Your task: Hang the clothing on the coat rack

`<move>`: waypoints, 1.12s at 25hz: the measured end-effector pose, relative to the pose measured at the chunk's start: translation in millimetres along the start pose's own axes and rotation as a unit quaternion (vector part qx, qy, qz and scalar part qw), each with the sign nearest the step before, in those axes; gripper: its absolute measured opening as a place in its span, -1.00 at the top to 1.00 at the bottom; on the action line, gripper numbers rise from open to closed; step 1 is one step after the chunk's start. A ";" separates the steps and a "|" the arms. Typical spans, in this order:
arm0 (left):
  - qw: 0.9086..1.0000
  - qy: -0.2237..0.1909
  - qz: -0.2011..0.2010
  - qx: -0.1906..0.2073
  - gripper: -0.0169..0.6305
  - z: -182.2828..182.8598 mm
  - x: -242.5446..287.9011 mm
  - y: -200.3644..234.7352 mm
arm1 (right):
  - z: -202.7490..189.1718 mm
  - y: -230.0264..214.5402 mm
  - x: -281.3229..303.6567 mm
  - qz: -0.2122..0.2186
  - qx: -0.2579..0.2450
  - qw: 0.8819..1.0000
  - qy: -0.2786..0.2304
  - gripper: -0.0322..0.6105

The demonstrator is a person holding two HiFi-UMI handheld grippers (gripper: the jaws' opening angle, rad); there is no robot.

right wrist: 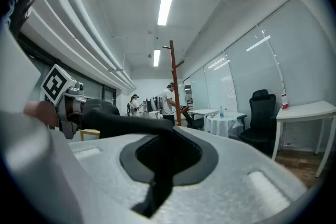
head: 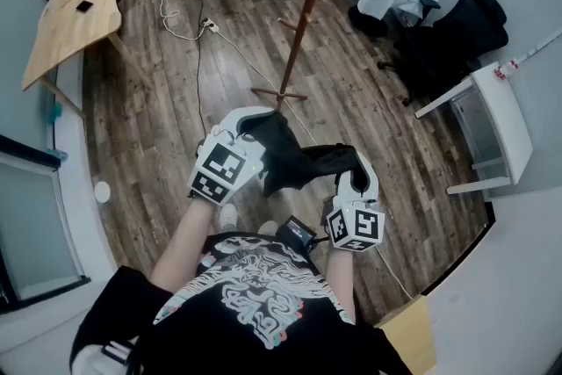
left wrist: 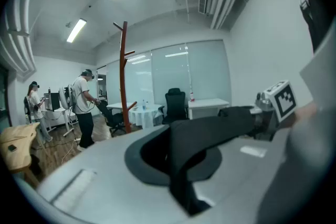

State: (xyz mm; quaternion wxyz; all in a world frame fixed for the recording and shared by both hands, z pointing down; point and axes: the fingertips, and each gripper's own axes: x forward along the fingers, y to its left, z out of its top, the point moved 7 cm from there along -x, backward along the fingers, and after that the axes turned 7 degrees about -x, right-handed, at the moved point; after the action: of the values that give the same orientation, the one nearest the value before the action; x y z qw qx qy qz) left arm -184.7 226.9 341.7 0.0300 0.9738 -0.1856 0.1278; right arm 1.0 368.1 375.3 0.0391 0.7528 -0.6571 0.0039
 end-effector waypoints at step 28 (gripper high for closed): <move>0.997 -0.022 0.049 -0.055 0.95 -10.7 0.7 -46.7 | 4.8 -26.1 -28.4 0.061 0.021 0.997 -0.032 0.86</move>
State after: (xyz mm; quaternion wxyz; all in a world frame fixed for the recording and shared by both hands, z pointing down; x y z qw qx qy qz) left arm -169.3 271.2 351.6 0.0728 0.9631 -0.2405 0.0969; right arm 22.8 399.3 367.5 0.0020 0.7114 -0.7028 -0.0040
